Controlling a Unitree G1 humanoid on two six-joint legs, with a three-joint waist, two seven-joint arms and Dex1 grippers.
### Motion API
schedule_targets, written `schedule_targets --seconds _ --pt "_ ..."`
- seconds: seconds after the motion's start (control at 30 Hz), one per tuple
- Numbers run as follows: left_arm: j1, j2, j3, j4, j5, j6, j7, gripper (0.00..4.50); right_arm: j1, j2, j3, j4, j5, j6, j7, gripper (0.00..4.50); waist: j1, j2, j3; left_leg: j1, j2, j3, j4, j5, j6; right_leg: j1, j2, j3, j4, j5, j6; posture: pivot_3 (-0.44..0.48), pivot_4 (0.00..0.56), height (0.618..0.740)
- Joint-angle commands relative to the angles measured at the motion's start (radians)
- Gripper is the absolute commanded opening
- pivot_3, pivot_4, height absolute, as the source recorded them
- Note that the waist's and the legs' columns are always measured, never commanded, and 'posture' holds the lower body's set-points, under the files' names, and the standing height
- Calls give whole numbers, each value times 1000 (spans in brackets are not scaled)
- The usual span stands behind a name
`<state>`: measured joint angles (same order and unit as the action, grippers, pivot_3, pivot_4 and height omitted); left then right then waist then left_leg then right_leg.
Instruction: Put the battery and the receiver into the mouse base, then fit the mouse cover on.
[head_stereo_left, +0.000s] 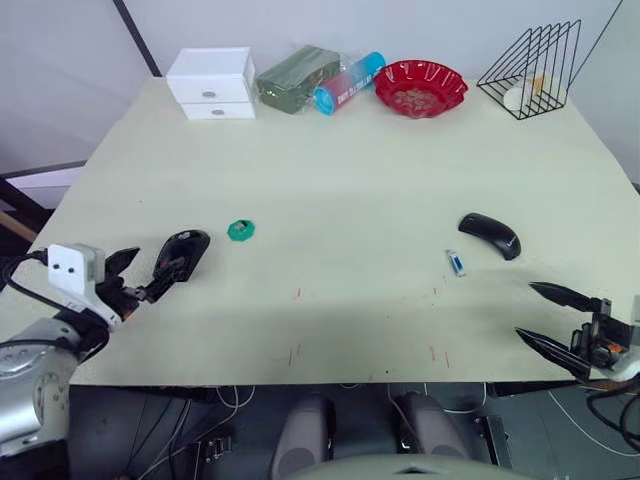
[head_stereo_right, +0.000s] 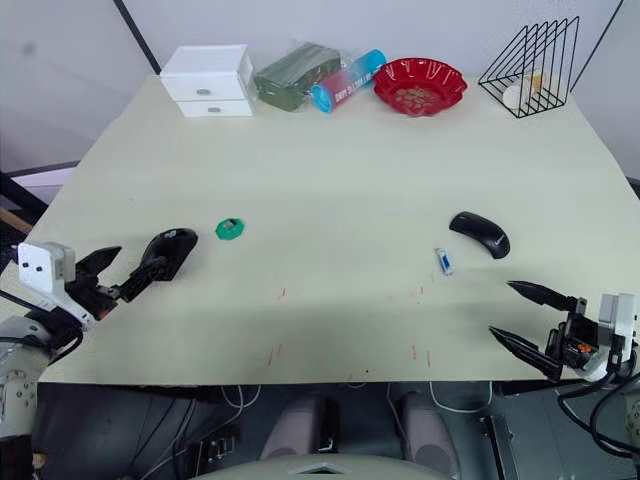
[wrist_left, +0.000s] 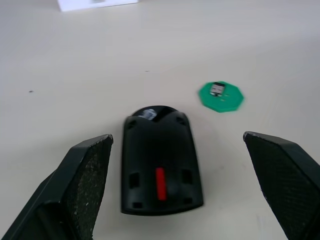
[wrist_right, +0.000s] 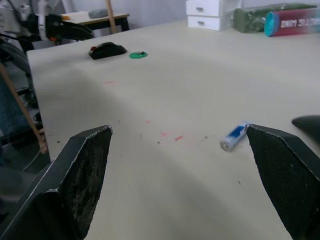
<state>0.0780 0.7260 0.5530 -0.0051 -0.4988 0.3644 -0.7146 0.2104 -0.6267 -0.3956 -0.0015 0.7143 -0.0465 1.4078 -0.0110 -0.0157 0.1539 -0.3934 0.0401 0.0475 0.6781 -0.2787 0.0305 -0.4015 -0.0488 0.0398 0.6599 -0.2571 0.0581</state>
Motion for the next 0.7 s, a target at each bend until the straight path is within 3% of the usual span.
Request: schedule_targets --seconds 0.03,0.23,0.7 --pt "-38 32 -18 29 20 18 3 4500 -10 -8 -4 -30 15 2 18 4458 0 0 0 0 0 0 0 0 0 0 0 0 0 0 0 0 150 740" --pt "-143 46 -97 60 65 78 47 4500 -22 0 3 -21 4 -9 25 4458 3 -2 0 0 0 -1 0 0 0 0 0 -1 1 0 0 0 150 740" --pt "-266 50 -147 176 140 139 112 4500 -53 8 12 -53 17 -10 28 4458 0 -2 1 0 0 -1 0 0 0 0 0 -1 2 0 0 0 150 740"
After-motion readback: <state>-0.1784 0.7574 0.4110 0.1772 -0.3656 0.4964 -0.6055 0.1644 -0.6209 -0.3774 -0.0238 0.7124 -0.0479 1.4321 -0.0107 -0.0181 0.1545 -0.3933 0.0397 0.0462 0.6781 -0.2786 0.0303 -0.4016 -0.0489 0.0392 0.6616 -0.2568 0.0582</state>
